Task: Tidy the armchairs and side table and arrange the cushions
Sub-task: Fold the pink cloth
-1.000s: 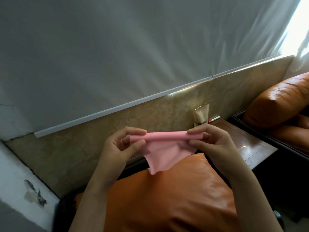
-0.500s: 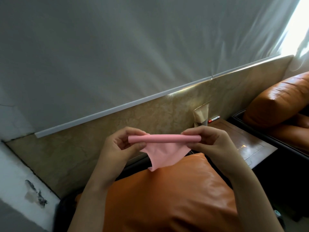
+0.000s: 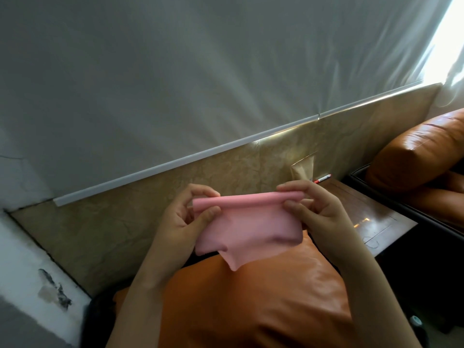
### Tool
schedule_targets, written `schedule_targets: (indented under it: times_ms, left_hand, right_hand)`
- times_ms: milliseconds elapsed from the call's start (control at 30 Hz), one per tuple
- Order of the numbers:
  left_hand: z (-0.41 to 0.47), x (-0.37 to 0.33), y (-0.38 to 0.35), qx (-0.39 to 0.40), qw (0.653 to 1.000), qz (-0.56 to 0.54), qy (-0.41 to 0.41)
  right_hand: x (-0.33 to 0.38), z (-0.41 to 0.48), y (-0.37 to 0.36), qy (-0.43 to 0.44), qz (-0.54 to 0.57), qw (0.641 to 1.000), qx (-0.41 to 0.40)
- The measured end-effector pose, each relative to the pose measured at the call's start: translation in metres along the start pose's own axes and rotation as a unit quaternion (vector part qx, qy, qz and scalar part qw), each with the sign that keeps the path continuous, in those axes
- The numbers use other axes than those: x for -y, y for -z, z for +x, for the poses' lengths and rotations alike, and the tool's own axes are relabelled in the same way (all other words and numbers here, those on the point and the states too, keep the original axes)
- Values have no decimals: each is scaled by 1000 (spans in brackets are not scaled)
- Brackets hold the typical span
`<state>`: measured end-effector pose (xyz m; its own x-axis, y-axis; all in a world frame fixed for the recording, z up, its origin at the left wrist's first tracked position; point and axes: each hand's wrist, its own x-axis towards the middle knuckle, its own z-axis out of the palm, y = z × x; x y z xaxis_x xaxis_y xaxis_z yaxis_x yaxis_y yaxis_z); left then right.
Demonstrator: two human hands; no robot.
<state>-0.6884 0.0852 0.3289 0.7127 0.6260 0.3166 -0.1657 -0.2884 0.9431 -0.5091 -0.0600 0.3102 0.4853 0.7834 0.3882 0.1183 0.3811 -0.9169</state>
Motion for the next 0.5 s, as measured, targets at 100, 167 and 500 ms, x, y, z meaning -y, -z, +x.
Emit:
schedule_targets:
  times_ms: [100,167,500]
  left_hand:
    - [-1,1,0,5,999,-44,18]
    - [-1,1,0,12,998,-65,22]
    - [-3,1,-1,-15,999,-5,30]
  right_hand:
    - [1,-1,1,-7,46,999,9]
    - [2,-1,2,-6,67,997,23]
    - [2,-2,6,-10,16,1000,6]
